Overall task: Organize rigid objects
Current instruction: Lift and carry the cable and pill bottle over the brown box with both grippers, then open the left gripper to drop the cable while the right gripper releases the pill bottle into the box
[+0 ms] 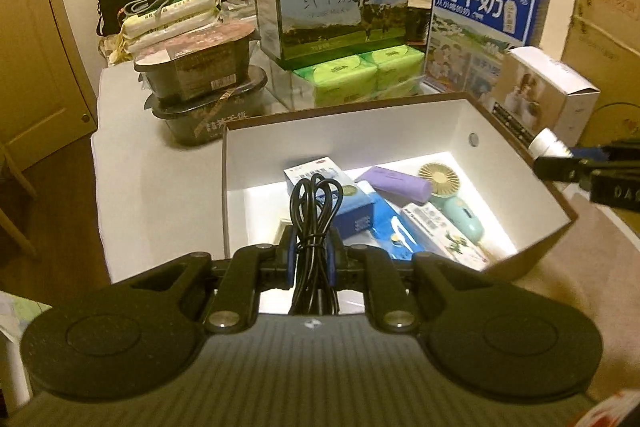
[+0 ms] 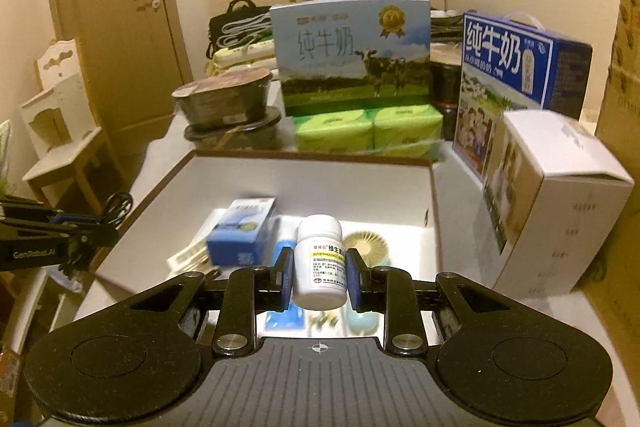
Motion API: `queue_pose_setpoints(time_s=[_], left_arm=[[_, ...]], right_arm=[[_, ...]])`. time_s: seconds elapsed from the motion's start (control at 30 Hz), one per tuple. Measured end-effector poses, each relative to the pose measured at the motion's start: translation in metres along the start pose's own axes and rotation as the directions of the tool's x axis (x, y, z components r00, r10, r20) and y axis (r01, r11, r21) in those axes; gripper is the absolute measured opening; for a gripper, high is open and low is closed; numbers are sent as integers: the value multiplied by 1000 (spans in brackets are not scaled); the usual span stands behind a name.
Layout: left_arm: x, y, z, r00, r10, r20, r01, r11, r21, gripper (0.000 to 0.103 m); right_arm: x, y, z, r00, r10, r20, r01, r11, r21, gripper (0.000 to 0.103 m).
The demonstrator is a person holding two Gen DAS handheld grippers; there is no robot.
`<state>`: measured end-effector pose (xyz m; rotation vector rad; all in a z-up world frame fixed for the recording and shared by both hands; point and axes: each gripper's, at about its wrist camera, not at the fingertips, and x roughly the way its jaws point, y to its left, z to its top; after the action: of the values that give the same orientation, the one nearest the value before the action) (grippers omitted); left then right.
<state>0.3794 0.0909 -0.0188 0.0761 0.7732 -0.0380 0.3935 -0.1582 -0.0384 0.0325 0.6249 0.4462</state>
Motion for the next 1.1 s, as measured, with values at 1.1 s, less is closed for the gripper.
queue_pose_setpoints(time_s=[1.1], left_arm=[[137, 27, 63, 989, 90, -115, -87, 996, 30, 13]], right_arm=[[119, -54, 40, 991, -79, -106, 84, 995, 46, 27]])
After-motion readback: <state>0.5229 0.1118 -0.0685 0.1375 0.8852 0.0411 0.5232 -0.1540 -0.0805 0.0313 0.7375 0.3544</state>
